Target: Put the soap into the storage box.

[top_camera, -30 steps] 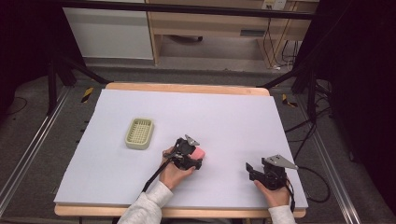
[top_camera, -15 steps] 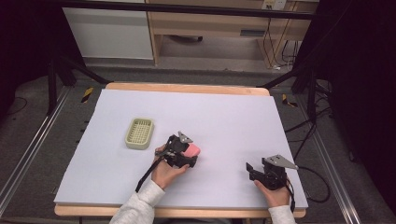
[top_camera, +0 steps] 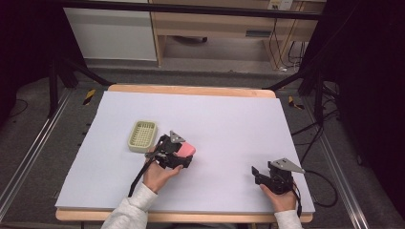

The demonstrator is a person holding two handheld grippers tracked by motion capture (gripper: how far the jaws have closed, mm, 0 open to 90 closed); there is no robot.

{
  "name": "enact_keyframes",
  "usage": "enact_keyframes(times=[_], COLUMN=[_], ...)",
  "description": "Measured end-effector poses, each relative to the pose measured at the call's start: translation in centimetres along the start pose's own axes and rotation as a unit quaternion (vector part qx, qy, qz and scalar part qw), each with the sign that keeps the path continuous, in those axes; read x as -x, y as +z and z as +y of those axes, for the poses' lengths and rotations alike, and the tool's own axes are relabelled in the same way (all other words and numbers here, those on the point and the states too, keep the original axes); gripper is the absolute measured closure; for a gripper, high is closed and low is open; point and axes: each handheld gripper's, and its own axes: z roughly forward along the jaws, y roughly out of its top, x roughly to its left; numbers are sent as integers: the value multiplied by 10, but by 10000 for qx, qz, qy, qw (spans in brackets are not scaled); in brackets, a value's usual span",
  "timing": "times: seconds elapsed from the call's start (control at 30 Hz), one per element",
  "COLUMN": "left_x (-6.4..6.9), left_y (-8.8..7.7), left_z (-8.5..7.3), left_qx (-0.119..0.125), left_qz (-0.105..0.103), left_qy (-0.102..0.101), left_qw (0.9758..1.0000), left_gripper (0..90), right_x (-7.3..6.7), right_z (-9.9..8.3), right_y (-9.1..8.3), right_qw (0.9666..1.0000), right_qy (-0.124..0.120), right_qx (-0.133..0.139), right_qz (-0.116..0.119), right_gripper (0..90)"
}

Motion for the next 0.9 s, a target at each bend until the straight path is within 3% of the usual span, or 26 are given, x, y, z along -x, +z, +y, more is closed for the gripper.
enact_keyframes(times=[0.9], left_x=[-51], left_y=[-48], left_z=[-13], left_qx=[382], left_qz=[339], left_qy=[-412], left_qw=[9978], left_gripper=[372], right_x=[0], right_z=[0], right_y=[0], right_qw=[10000], right_qy=[11], right_qx=[-5], right_qz=[-10], right_gripper=[309])
